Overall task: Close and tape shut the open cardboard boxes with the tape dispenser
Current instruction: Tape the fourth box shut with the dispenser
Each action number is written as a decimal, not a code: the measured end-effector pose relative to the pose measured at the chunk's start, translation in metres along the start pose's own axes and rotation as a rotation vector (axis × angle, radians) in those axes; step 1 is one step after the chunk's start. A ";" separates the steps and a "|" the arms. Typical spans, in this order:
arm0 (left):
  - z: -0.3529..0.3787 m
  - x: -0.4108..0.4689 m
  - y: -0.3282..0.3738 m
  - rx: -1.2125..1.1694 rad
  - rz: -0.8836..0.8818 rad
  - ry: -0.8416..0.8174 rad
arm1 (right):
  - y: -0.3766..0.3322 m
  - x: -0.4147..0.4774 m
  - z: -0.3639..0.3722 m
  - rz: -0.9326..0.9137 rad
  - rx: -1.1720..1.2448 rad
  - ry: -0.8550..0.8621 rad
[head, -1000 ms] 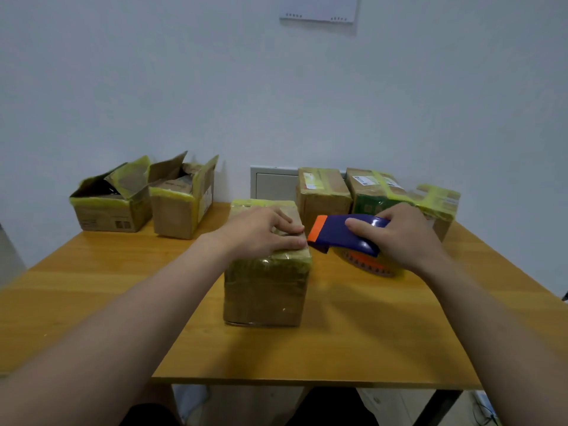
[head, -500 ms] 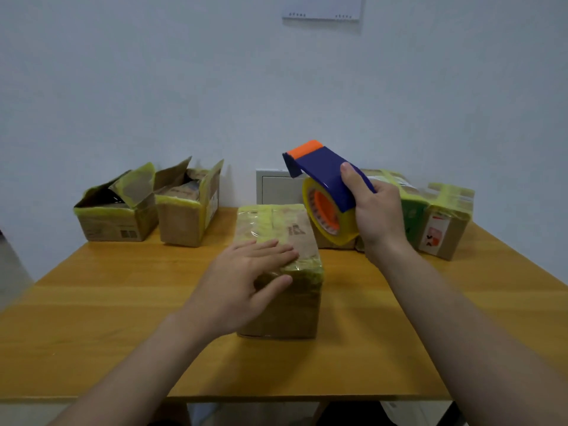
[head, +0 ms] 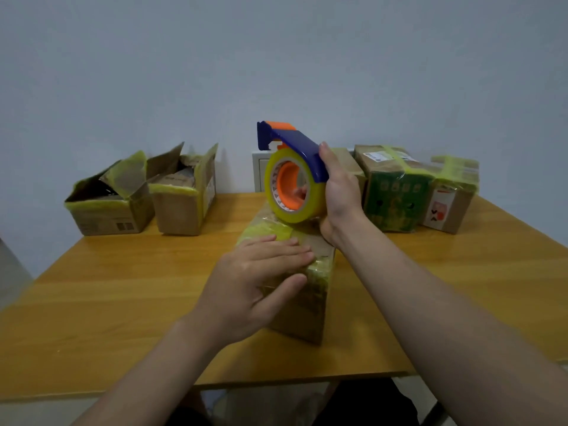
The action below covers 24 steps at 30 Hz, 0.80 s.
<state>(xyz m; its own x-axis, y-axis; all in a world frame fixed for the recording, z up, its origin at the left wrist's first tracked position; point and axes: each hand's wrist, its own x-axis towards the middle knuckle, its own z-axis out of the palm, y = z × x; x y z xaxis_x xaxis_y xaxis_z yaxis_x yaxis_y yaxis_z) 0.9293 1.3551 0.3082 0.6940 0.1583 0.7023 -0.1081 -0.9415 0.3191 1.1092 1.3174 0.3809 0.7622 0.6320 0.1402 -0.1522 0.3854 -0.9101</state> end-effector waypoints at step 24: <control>0.011 -0.003 0.006 0.053 -0.199 0.301 | -0.001 -0.006 -0.008 -0.027 -0.014 -0.087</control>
<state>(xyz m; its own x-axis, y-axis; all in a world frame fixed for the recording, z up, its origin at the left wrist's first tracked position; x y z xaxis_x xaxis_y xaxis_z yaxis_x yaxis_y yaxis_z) 0.9342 1.3461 0.3013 0.4561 0.4128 0.7884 0.0507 -0.8965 0.4401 1.1095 1.3083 0.3776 0.7080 0.6779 0.1978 -0.1229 0.3942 -0.9108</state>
